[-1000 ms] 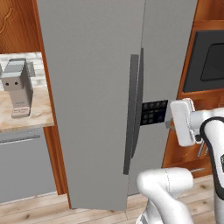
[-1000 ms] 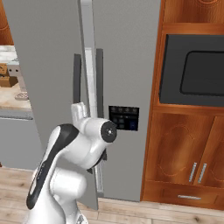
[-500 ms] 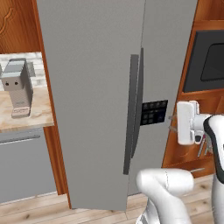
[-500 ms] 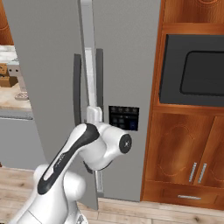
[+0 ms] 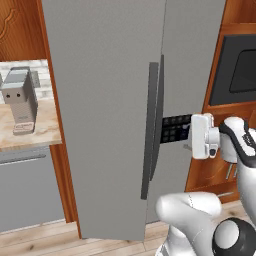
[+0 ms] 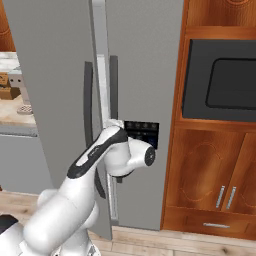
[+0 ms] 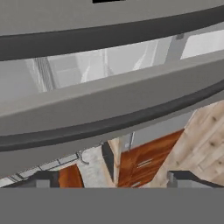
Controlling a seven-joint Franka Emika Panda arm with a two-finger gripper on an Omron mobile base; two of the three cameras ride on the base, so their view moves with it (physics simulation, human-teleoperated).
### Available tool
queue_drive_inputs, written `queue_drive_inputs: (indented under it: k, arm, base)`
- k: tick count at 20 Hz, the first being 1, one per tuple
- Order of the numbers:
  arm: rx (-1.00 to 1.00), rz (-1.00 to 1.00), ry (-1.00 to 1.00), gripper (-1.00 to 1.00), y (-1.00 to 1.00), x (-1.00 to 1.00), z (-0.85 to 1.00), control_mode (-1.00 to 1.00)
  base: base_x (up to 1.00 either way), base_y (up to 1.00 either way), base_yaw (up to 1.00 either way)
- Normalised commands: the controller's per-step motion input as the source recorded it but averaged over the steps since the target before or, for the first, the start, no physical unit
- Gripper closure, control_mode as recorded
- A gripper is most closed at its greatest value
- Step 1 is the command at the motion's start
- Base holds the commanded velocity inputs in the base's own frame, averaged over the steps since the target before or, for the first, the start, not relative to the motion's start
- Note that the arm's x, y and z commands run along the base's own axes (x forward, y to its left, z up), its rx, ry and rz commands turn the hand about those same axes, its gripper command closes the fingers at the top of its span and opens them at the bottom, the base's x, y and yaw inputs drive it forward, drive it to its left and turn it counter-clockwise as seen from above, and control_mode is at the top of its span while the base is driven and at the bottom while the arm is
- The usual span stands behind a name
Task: Place one of the steaks on the plate and the other in the bowl. Then place the bowl in the fridge.
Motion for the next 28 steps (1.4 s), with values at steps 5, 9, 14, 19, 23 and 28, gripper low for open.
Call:
queue_drive_inputs:
  k: [5, 9, 14, 19, 23, 28]
  arm:
    - [0.0, 0.07, 0.0, 1.0, -0.02, 0.45, -0.18, -1.0]
    - [0.0, 0.02, 0.02, 1.0, 0.0, 0.61, -0.26, -1.0]
    - [0.0, 0.0, 0.01, 1.0, 0.03, 0.57, -0.27, -1.0]
    - [0.0, 0.0, 0.0, 1.0, 0.14, 0.54, -0.27, -1.0]
    - [0.0, 0.0, 0.0, 1.0, 0.3, 0.39, -0.22, -1.0]
    - [0.0, 0.0, 0.0, 1.0, 0.31, 0.3, -0.15, -1.0]
  base:
    - [0.0, 0.0, 0.0]
    - [0.0, 0.0, 0.0]
    - [0.0, 0.0, 0.0]
    - [0.0, 0.0, 0.0]
    - [0.0, 0.0, 0.0]
    - [0.0, 0.0, 0.0]
